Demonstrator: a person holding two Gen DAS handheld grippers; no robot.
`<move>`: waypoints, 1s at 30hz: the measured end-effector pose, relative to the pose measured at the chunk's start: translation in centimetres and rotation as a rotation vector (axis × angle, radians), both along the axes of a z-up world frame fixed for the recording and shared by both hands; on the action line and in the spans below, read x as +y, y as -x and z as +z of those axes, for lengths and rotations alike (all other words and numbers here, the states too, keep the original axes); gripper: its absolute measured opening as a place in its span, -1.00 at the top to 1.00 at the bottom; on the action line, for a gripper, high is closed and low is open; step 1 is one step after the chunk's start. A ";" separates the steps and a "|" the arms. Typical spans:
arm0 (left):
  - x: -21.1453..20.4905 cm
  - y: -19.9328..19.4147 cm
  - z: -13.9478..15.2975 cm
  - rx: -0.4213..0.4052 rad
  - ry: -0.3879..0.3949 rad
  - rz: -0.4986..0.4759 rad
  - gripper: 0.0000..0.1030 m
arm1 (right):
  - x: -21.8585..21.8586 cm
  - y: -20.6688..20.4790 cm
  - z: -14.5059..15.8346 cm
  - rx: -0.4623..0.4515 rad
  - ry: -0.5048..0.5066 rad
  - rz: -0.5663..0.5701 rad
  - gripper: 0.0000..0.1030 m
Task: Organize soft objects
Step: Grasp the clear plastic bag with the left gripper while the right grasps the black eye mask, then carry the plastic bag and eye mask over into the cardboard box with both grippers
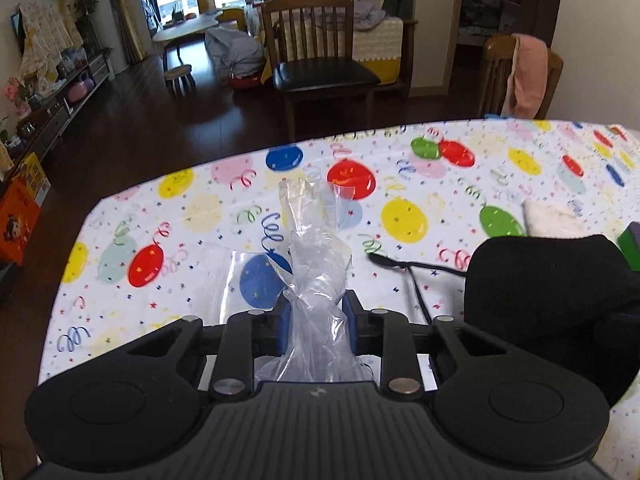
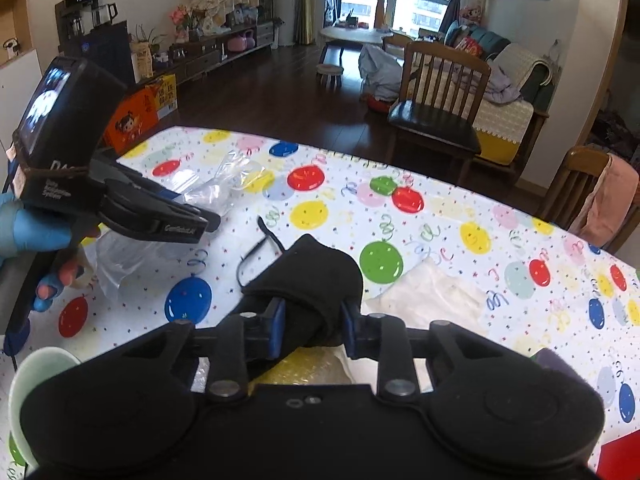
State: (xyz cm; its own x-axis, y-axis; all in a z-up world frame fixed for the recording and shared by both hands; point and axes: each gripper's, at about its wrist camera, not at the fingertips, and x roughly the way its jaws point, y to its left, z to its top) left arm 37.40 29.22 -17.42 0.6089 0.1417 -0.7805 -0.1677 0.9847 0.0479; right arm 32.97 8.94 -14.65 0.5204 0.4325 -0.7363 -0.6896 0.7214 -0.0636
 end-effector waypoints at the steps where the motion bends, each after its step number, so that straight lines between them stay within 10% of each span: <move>1: -0.1 0.3 0.4 -0.005 -0.002 -0.002 0.50 | -0.1 0.1 0.3 -0.002 -0.008 -0.002 0.52; 30: -6.4 12.2 16.3 -0.138 0.014 -0.063 0.50 | -11.0 7.2 15.1 -0.070 -0.311 -0.011 0.53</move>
